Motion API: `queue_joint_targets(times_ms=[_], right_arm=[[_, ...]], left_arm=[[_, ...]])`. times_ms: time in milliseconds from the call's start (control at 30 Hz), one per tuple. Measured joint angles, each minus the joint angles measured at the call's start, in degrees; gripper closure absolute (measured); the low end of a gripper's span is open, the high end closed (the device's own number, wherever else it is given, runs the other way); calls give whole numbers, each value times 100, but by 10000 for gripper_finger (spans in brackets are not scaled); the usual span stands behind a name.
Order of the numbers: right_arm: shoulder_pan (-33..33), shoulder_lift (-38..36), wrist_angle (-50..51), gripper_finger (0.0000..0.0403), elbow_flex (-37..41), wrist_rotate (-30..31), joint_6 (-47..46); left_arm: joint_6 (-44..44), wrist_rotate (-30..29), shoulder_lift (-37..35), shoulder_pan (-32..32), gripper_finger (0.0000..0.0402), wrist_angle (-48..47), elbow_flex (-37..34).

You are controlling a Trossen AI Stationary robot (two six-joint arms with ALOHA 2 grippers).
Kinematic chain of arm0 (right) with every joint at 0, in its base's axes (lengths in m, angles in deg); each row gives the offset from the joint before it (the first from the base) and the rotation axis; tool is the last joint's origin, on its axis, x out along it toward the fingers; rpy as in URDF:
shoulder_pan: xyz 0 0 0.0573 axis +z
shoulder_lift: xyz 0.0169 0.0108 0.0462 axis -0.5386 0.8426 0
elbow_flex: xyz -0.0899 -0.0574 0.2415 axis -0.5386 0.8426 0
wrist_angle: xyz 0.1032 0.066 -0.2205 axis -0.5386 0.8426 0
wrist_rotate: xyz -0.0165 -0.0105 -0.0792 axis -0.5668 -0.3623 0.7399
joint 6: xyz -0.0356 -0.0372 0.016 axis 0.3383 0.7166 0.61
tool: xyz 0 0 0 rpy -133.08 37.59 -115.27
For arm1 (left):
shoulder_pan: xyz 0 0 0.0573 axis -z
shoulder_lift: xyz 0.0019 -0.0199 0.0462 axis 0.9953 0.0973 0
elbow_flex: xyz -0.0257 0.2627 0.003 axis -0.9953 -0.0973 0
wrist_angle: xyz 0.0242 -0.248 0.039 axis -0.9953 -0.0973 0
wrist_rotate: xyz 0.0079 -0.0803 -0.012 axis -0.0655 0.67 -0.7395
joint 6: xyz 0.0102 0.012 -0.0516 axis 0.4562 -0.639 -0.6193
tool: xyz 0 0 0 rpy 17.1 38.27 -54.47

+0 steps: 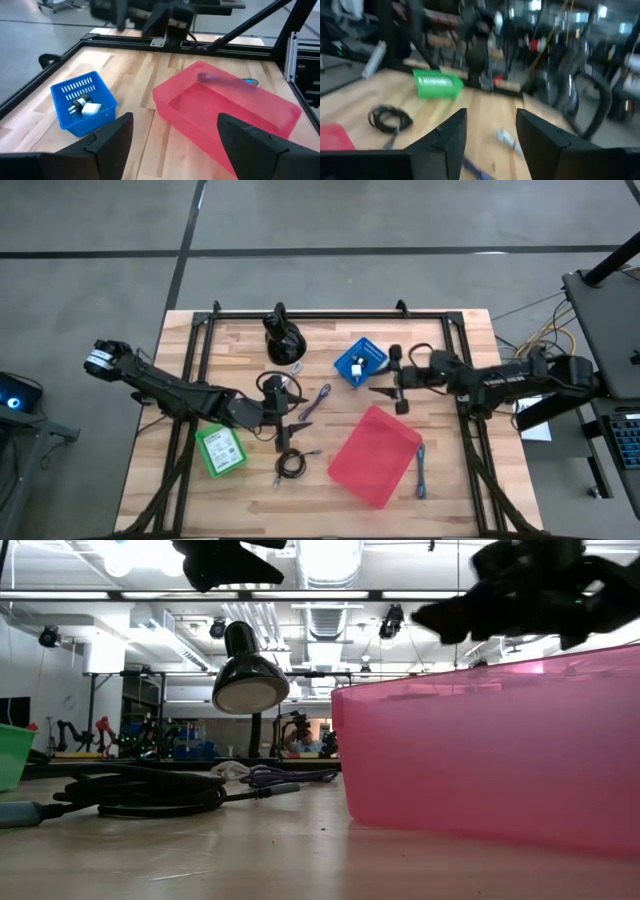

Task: Pick and place items into bin
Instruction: Put the black charger cable into the pink bin

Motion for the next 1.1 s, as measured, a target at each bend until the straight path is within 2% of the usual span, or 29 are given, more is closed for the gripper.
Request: queue_joint_targets(times_ms=[100,233,400,500,667,767,900,1100], right_arm=[[76,-317,-437,251,251,-1,69],[81,-564,-423,256,429,18,110],[81,-583,-422,257,462,16,115],[81,-565,-422,258,462,16,128],[81,-502,-416,263,462,16,124],[81,-500,-418,264,462,14,126],[81,-500,-411,264,462,15,126],[81,-500,-377,270,462,14,126]], left_arm=[[-123,65,7,-2,130,-4,0],[-429,309,60,1,130,-37,0],[-913,1116,157,36,130,-36,42],[-1569,1706,214,63,130,-26,82],[-2666,2330,457,218,130,-183,134],[-3370,2422,658,354,130,-701,214],[-4331,2426,1101,521,130,-1869,407],[-4616,2450,1814,595,130,-3048,966]])
